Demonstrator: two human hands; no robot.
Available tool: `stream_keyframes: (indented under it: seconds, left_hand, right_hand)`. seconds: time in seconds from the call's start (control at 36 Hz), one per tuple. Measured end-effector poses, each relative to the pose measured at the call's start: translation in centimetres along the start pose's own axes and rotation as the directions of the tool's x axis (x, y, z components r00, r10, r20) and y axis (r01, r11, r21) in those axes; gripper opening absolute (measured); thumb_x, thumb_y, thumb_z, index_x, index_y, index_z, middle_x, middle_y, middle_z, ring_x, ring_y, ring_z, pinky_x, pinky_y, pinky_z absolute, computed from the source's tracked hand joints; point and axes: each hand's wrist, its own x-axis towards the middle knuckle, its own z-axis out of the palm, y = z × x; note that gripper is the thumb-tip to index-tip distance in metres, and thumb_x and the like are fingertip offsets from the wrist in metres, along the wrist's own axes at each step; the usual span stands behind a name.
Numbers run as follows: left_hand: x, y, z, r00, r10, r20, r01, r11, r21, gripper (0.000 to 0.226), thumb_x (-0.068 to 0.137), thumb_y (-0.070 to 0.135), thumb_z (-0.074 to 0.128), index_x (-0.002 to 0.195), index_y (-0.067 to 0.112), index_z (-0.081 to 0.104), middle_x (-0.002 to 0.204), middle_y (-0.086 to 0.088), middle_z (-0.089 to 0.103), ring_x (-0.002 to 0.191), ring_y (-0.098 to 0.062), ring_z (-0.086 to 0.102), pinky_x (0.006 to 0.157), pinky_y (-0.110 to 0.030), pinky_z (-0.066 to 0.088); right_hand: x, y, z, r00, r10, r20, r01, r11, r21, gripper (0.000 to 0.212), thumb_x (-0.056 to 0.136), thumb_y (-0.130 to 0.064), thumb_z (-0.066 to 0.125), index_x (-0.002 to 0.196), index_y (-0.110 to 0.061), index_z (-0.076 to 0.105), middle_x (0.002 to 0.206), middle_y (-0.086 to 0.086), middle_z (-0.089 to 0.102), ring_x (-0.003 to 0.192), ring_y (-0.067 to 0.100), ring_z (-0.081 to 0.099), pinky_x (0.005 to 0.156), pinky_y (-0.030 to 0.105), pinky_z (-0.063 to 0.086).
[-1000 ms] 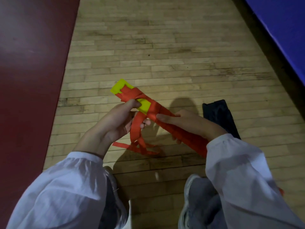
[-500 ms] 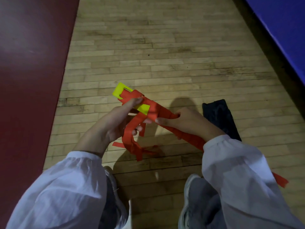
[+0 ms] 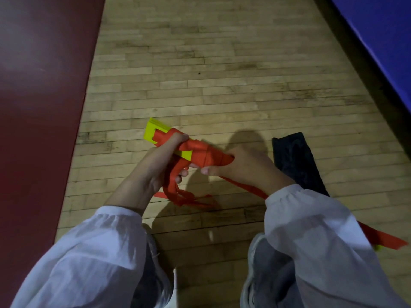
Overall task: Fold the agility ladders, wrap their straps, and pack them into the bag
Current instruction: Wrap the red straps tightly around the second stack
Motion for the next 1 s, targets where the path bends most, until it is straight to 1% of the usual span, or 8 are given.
stream_keyframes:
  seconds: [0.19, 0.25, 0.31, 0.39, 0.47, 0.56, 0.72, 1.0]
  left_hand:
    - [0.0, 0.3, -0.3, 0.999, 0.016, 0.031, -0.016, 1.000, 0.008, 0.029, 0.091, 0.036, 0.050, 0.081, 0.011, 0.061, 0.080, -0.020, 0.066, 0.036, -0.016, 0.048, 0.036, -0.016, 0.035]
    - [-0.1, 0.4, -0.5, 0.999, 0.034, 0.030, -0.034, 0.999, 0.019, 0.029, 0.090, 0.036, 0.051, 0.082, 0.010, 0.062, 0.078, -0.018, 0.066, 0.037, -0.016, 0.049, 0.036, -0.016, 0.036]
    - [-0.2, 0.5, -0.5, 0.998, 0.051, 0.040, -0.052, 0.998, 0.032, 0.030, 0.090, 0.037, 0.052, 0.086, 0.009, 0.062, 0.073, -0.014, 0.065, 0.039, -0.016, 0.049, 0.037, -0.017, 0.037]
    - [-0.4, 0.7, -0.4, 0.997, 0.058, 0.054, -0.061, 0.997, 0.047, 0.030, 0.091, 0.037, 0.051, 0.086, 0.009, 0.061, 0.066, -0.010, 0.063, 0.041, -0.016, 0.049, 0.037, -0.018, 0.037]
    - [-0.5, 0.8, -0.4, 0.996, 0.043, 0.080, -0.047, 0.998, 0.039, 0.028, 0.092, 0.036, 0.050, 0.087, 0.010, 0.060, 0.067, -0.010, 0.062, 0.042, -0.015, 0.050, 0.037, -0.019, 0.037]
    - [-0.5, 0.9, -0.5, 0.995, 0.022, 0.099, -0.025, 0.999, 0.028, 0.029, 0.093, 0.037, 0.051, 0.087, 0.011, 0.062, 0.075, -0.013, 0.067, 0.043, -0.015, 0.053, 0.038, -0.018, 0.039]
    - [-0.5, 1.0, -1.0, 0.989, -0.050, 0.139, 0.046, 0.998, 0.031, 0.041, 0.093, 0.049, 0.050, 0.098, 0.010, 0.064, 0.098, -0.021, 0.072, 0.046, -0.015, 0.056, 0.040, -0.018, 0.043]
    - [-0.2, 0.9, -1.1, 0.975, -0.115, 0.190, 0.101, 0.991, 0.082, 0.055, 0.091, 0.058, 0.045, 0.087, 0.005, 0.061, 0.091, -0.017, 0.071, 0.042, -0.011, 0.053, 0.037, -0.017, 0.041]
  right_hand:
    - [-0.5, 0.0, -1.0, 0.966, -0.091, 0.241, 0.010, 0.948, 0.317, 0.084, 0.057, -0.092, 0.033, 0.091, -0.022, 0.066, 0.085, 0.000, 0.066, 0.080, 0.018, 0.064, 0.075, 0.030, 0.046]
    - [-0.8, 0.1, -0.2, 0.937, -0.206, 0.282, -0.063, 0.694, 0.717, 0.083, 0.046, -0.088, 0.056, 0.089, -0.017, 0.065, 0.086, -0.001, 0.065, 0.079, 0.014, 0.064, 0.076, 0.029, 0.051]
    - [-0.6, 0.6, 0.4, 0.906, -0.306, 0.292, -0.134, 0.447, 0.884, 0.077, 0.047, -0.071, 0.075, 0.098, -0.014, 0.063, 0.091, 0.001, 0.068, 0.085, 0.013, 0.066, 0.085, 0.032, 0.053]
    - [-1.2, 0.5, -0.6, 0.889, -0.280, 0.363, -0.169, 0.537, 0.826, 0.041, 0.084, -0.058, 0.061, 0.094, -0.019, 0.064, 0.080, -0.005, 0.066, 0.072, 0.012, 0.061, 0.069, 0.030, 0.049]
    - [-1.6, 0.5, -1.2, 0.884, -0.242, 0.399, -0.213, 0.551, 0.807, 0.031, 0.099, -0.045, 0.045, 0.086, -0.021, 0.061, 0.072, -0.003, 0.059, 0.058, 0.010, 0.053, 0.055, 0.025, 0.039]
    - [-1.6, 0.2, -0.8, 0.898, -0.209, 0.387, -0.217, 0.555, 0.803, 0.032, 0.099, -0.048, 0.045, 0.089, -0.022, 0.062, 0.072, -0.006, 0.060, 0.056, 0.007, 0.053, 0.053, 0.022, 0.041]
    - [-0.5, 0.1, -1.6, 0.946, -0.037, 0.321, -0.139, 0.851, 0.507, 0.084, 0.073, -0.078, 0.040, 0.099, -0.003, 0.066, 0.074, 0.010, 0.067, 0.065, 0.020, 0.062, 0.067, 0.031, 0.052]
    - [0.2, 0.9, -1.0, 0.988, -0.011, 0.154, -0.049, 0.923, 0.382, 0.081, 0.059, -0.086, 0.042, 0.090, -0.015, 0.068, 0.078, 0.001, 0.063, 0.073, 0.016, 0.059, 0.080, 0.035, 0.050]
